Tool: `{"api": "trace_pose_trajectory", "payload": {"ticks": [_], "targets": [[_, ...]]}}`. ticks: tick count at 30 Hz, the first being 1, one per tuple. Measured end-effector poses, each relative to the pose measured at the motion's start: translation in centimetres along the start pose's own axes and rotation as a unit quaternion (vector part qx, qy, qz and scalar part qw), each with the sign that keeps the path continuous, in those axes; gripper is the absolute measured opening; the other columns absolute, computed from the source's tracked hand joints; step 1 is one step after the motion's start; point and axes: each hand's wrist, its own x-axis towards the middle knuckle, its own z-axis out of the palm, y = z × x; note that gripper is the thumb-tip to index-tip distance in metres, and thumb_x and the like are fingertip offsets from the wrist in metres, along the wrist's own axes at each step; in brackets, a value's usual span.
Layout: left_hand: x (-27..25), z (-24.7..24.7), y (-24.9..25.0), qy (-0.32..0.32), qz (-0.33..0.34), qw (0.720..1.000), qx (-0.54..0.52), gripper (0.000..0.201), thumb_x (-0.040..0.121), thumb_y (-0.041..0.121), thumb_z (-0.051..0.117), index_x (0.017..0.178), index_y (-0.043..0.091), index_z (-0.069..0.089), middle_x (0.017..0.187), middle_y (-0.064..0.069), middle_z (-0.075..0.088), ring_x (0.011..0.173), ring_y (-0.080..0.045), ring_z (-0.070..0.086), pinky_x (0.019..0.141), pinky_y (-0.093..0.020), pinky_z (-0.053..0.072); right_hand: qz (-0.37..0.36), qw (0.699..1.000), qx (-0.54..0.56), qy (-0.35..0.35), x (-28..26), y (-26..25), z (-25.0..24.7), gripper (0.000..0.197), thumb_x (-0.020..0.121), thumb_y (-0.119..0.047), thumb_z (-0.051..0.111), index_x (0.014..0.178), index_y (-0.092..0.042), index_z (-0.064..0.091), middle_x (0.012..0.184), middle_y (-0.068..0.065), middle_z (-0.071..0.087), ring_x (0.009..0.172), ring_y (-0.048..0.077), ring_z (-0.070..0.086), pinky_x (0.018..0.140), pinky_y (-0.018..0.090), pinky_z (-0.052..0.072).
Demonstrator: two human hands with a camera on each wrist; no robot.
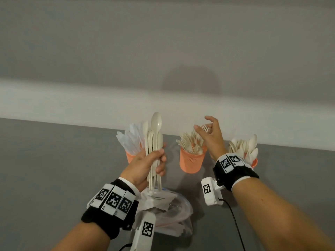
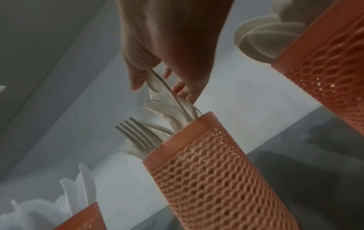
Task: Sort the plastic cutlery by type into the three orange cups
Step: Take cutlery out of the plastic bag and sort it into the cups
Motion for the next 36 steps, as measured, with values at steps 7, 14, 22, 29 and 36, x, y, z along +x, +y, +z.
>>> {"api": "trace_pose_trajectory", "payload": {"ticks": [7, 14, 22, 29, 36], "targets": [[0.4, 0.1, 0.1, -0.028, -0.03, 0.999, -0.014, 0.022, 0.094, 0.015, 0.042, 0.104, 0.01, 0.061, 0.078, -0.007, 0.072, 0.059, -0.016, 0.067, 0.058, -0.029, 0.058, 0.023, 0.971, -0.235, -0.041, 0.0, 0.8, 0.3, 0.03, 0.096, -0.03, 0.041, 0.108, -0.006, 0.053, 0.111, 0.012, 0.049, 0.115, 0.028, 0.043, 0.092, 0.035, 0.036], [0.0, -0.1, 0.1, 0.011, 0.002, 1.0, 0.011, 0.012, 0.09, 0.01, 0.049, 0.093, 0.01, 0.061, 0.069, -0.002, 0.07, 0.05, -0.009, 0.06, 0.048, -0.021, 0.051, -0.063, 0.968, -0.242, -0.011, -0.5, -0.3, -0.6, 0.043, 0.09, -0.037, 0.053, 0.13, -0.023, 0.044, 0.132, 0.011, 0.04, 0.124, 0.026, 0.037, 0.105, 0.045, 0.034], [-0.2, 1.1, -0.8, 0.095, 0.121, 0.953, 0.262, 0.015, 0.09, 0.008, 0.055, 0.101, 0.017, 0.05, 0.071, 0.008, 0.056, 0.064, -0.007, 0.054, 0.06, -0.019, 0.047, -0.038, 0.978, -0.127, -0.163, -6.7, -6.8, 2.1, 0.031, 0.091, -0.037, 0.052, 0.1, -0.011, 0.068, 0.088, -0.007, 0.062, 0.086, 0.008, 0.059, 0.081, 0.021, 0.043], [-0.4, 4.7, -2.2, 0.049, 0.187, 0.808, 0.557, 0.065, 0.088, 0.001, 0.046, 0.145, 0.003, 0.017, 0.133, -0.013, 0.035, 0.125, -0.022, 0.042, 0.104, -0.015, 0.027, 0.19, 0.94, 0.136, -0.248, -10.3, -6.8, 3.1, 0.022, 0.089, -0.031, 0.058, 0.106, -0.018, 0.063, 0.109, 0.009, 0.069, 0.106, 0.017, 0.064, 0.102, 0.036, 0.046], [-1.9, 7.2, -3.6, -0.042, 0.23, 0.717, 0.657, 0.075, 0.079, 0.015, 0.055, 0.146, 0.009, 0.019, 0.144, -0.01, 0.022, 0.129, -0.028, 0.03, 0.105, -0.04, 0.035, 0.191, 0.909, 0.287, -0.235, -10.1, -5.9, -2.0, 0.026, 0.091, -0.019, 0.05, 0.114, -0.009, 0.059, 0.117, 0.012, 0.065, 0.109, 0.025, 0.062, 0.095, 0.036, 0.051]]}}
